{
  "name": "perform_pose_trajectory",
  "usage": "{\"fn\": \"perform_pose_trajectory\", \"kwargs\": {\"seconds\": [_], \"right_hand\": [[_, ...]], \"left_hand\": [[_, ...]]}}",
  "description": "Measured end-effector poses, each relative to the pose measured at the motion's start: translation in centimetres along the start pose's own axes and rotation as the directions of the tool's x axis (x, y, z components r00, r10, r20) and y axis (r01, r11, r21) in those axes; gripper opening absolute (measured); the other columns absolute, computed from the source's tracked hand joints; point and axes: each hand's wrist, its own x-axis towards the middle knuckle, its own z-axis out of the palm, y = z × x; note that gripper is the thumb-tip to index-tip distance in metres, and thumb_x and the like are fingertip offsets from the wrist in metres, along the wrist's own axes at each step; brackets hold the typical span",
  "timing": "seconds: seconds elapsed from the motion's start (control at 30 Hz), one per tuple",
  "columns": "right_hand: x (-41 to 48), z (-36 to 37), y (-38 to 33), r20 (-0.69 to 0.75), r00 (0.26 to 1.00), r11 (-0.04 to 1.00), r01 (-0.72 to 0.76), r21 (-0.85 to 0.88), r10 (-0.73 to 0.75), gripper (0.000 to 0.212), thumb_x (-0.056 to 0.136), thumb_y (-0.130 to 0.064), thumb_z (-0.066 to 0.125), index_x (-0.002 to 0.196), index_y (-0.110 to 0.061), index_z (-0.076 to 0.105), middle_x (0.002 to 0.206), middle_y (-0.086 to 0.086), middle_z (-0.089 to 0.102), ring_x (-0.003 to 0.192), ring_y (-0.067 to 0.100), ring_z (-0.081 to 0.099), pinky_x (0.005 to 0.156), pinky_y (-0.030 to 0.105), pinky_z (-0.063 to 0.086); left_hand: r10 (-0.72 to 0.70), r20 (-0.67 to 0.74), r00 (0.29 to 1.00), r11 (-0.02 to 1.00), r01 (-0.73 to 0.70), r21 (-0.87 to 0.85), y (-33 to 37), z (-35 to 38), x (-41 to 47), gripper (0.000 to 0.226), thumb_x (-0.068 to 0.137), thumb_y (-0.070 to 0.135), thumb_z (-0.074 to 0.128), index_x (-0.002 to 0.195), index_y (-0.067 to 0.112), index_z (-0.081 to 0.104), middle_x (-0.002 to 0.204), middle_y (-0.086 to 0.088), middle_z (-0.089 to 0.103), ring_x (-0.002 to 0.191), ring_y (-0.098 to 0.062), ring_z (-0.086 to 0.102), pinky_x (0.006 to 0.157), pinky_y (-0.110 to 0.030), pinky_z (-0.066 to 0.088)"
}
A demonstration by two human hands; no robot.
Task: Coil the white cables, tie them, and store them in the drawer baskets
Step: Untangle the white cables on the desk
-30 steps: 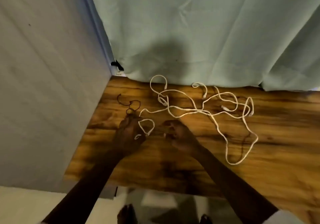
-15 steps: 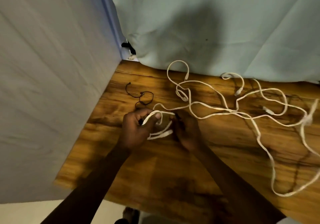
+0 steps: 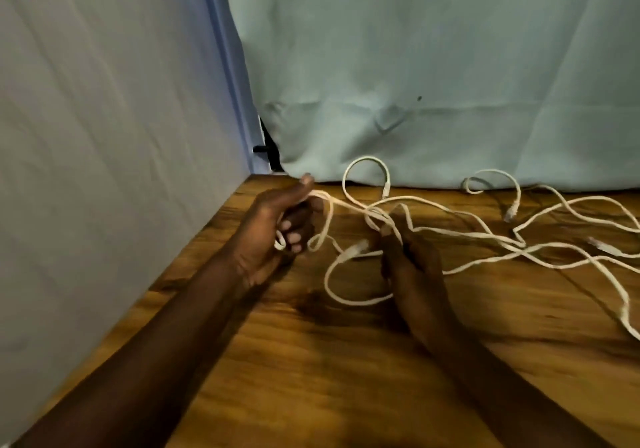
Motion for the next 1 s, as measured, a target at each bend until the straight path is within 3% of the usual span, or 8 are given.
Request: {"fn": "perform_pose_trajectory", "kwargs": {"seconds": [0.13,0.27,0.4,0.53,0.67,0.8,0.9,1.0], "right_hand": [[-0.2,0.4,-0.2,-0.011,0.989,0.989,0.147,0.002,-0.147,0.038,0.104,-0.044,0.054,0.076,-0.024,0.070,0.058,-0.019,0.059,0.069,0.007,0.054,0.076,0.033,0.041],[-1.2,-0.1,-0.3,-0.036,0.986,0.982,0.163,0.100,-0.160,0.046,0.090,-0.070,0.050,0.081,-0.031,0.071,0.069,-0.013,0.056,0.068,0.008,0.049,0.068,0.031,0.038],[-1.8,-0.4,-0.7,-0.007,0.983,0.978,0.182,0.102,-0.183,0.039,0.106,-0.047,0.049,0.073,-0.034,0.066,0.058,-0.008,0.049,0.053,0.012,0.042,0.053,0.026,0.035],[-1.7,-0.3,-0.9,-0.058,0.990,0.969,0.138,0.207,-0.128,0.035,0.109,-0.031,0.045,0.085,-0.017,0.065,0.055,-0.005,0.046,0.050,0.015,0.038,0.046,0.025,0.033],[-1.0,-0.7,-0.9,-0.078,0.997,0.952,-0.001,0.305,0.027,0.034,0.108,-0.035,0.046,0.088,-0.017,0.067,0.053,0.001,0.038,0.040,0.011,0.031,0.041,0.022,0.026],[0.4,-2.6,-1.5,-0.100,0.990,0.923,-0.051,0.380,0.096,0.039,0.105,-0.040,0.054,0.075,-0.023,0.072,0.055,0.001,0.036,0.041,0.012,0.026,0.044,0.020,0.019],[1.0,-3.6,-2.1,-0.198,0.977,0.921,0.011,0.389,0.072,0.037,0.105,-0.037,0.055,0.076,-0.019,0.070,0.051,0.000,0.041,0.040,0.013,0.030,0.047,0.023,0.022],[2.0,-4.9,-2.1,-0.352,0.934,0.934,0.071,0.349,0.061,0.034,0.106,-0.033,0.053,0.081,-0.018,0.068,0.051,0.001,0.042,0.041,0.014,0.035,0.045,0.023,0.028]], "left_hand": [[0.070,0.096,0.993,0.986,-0.054,-0.158,-1.2,-0.9,-0.3,0.031,0.092,0.034,0.056,0.077,0.010,0.070,0.049,0.006,0.029,0.038,-0.008,0.029,0.043,-0.025,0.018],[0.217,0.008,0.976,0.959,-0.215,0.183,-2.3,-0.8,-2.5,0.026,0.094,0.030,0.066,0.091,0.008,0.077,0.055,-0.005,0.038,0.045,-0.011,0.028,0.051,-0.034,0.011],[0.355,0.066,0.933,0.827,-0.346,0.443,-2.3,0.4,-4.1,0.019,0.097,0.009,0.067,0.107,-0.005,0.073,0.076,0.004,0.073,0.064,0.000,0.062,0.060,-0.013,0.045],[0.194,0.173,0.966,0.943,-0.232,0.240,-2.8,2.2,-4.3,0.040,0.083,0.005,0.076,0.121,-0.003,0.067,0.111,-0.016,0.075,0.101,-0.024,0.072,0.087,-0.032,0.058],[0.188,0.080,0.979,0.960,-0.201,0.194,-3.3,4.1,-2.4,0.004,0.091,0.011,0.071,0.094,0.011,0.073,0.065,0.003,0.065,0.058,-0.010,0.058,0.060,-0.024,0.045],[0.170,-0.108,0.980,0.980,-0.157,0.119,-3.3,3.8,0.4,0.035,0.097,0.040,0.061,0.073,0.020,0.076,0.052,0.007,0.041,0.052,-0.011,0.030,0.058,-0.034,0.022],[0.288,-0.090,0.953,0.952,-0.275,0.134,-3.6,5.1,1.1,0.038,0.102,0.036,0.055,0.076,0.017,0.075,0.058,0.005,0.062,0.055,-0.012,0.053,0.057,-0.023,0.041],[0.503,0.099,0.859,0.733,-0.484,0.478,-5.1,5.0,2.1,0.026,0.097,0.045,0.063,0.102,0.020,0.070,0.084,0.000,0.074,0.078,-0.015,0.072,0.070,-0.033,0.056]]}}
